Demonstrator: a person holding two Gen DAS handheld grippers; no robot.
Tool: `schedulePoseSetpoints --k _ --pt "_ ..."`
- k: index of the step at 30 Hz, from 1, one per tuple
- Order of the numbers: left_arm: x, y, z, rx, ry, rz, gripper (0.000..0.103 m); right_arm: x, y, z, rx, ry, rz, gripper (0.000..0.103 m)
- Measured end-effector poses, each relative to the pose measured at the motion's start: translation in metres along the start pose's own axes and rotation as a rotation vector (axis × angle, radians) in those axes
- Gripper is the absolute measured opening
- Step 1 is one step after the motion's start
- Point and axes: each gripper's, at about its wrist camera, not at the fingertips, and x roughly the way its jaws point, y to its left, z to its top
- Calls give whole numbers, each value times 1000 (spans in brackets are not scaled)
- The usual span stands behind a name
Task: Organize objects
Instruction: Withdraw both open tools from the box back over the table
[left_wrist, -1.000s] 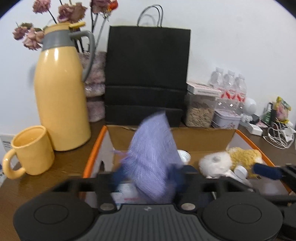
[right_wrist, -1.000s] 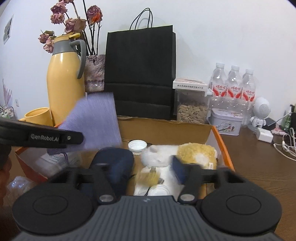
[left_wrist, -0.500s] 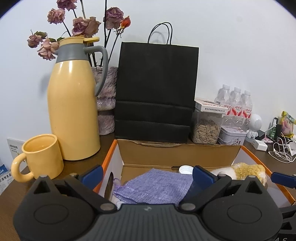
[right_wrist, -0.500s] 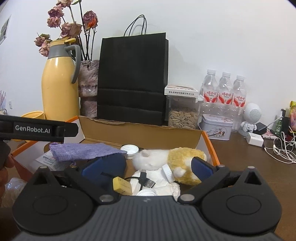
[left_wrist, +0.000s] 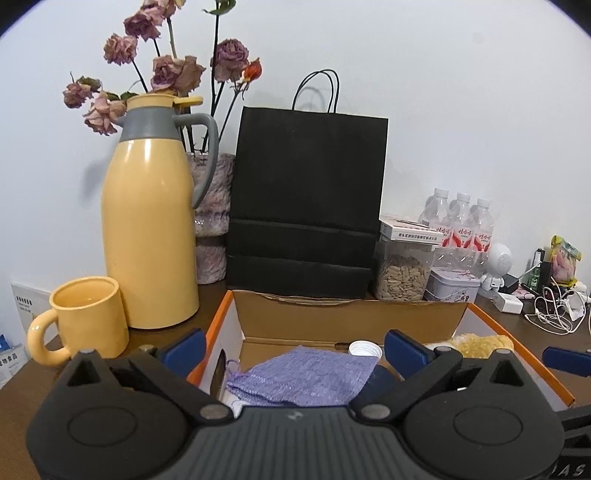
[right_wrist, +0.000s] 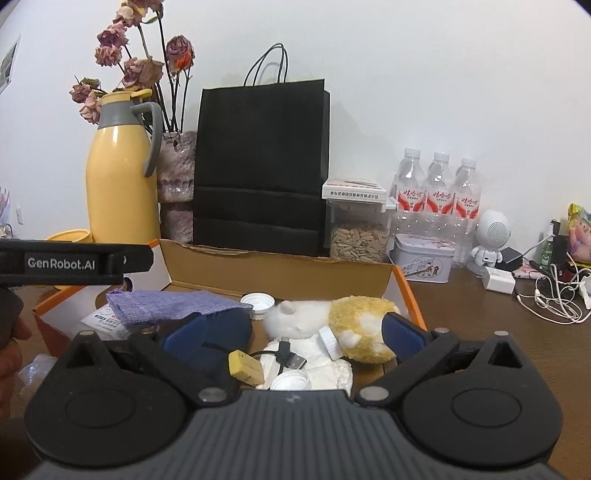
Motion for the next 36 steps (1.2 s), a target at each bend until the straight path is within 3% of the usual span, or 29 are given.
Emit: schedulePoseSetpoints --k 10,21,36 --pt "-38 7 -14 9 -47 2 103 -30 5 -14 -45 -15 -11 103" --pt "-73 15 -40 40 -30 17 103 -59 -2 -41 -13 25 -40 103" --pt "-104 37 -66 -3 52 15 103 -84 2 -65 -5 107 6 103"
